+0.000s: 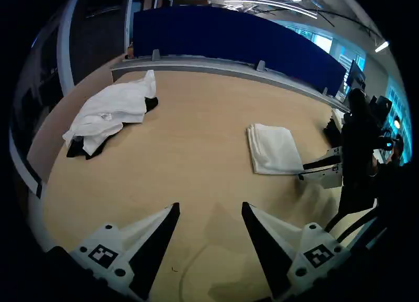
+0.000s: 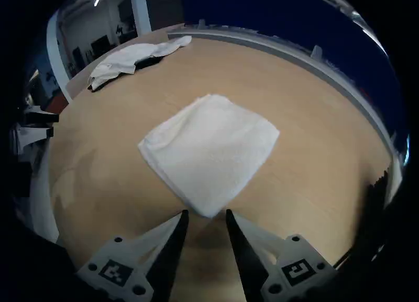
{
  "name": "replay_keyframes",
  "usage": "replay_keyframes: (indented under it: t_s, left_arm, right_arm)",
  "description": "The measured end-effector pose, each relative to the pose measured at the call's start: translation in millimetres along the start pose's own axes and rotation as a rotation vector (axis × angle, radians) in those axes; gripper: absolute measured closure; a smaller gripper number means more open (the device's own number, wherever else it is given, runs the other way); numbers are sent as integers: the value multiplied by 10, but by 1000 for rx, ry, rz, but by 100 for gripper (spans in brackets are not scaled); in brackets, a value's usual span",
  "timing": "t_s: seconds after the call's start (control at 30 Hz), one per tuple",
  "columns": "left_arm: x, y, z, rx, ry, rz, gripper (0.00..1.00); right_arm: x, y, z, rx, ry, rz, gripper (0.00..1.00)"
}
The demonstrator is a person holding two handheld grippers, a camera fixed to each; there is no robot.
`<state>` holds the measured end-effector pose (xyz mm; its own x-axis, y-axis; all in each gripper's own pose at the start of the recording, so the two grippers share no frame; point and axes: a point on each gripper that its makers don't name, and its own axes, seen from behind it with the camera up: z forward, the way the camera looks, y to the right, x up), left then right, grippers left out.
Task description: Fold towel
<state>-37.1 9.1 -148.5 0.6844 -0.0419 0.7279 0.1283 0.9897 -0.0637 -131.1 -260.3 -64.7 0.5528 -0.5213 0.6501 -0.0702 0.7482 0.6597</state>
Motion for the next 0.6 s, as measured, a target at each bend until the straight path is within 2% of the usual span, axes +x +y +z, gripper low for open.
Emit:
replay_keyframes:
  t_s: [0.2, 0.4, 0.53, 0.6]
  left_arm:
    - [-12, 12, 0, -1, -3, 1, 13]
    - [-23, 34, 6, -3, -4, 2, 13]
    - [-30, 37, 17, -3, -5, 2, 13]
    - [-32, 36, 20, -2, -5, 3, 13]
  right_arm:
    - [5, 28, 12, -6, 6, 18, 72]
    - [-37, 21, 17, 2, -4, 30, 76]
    - [-22, 36, 5, -6, -2, 36, 92]
    - [-10, 75, 3, -26, 5, 37, 96]
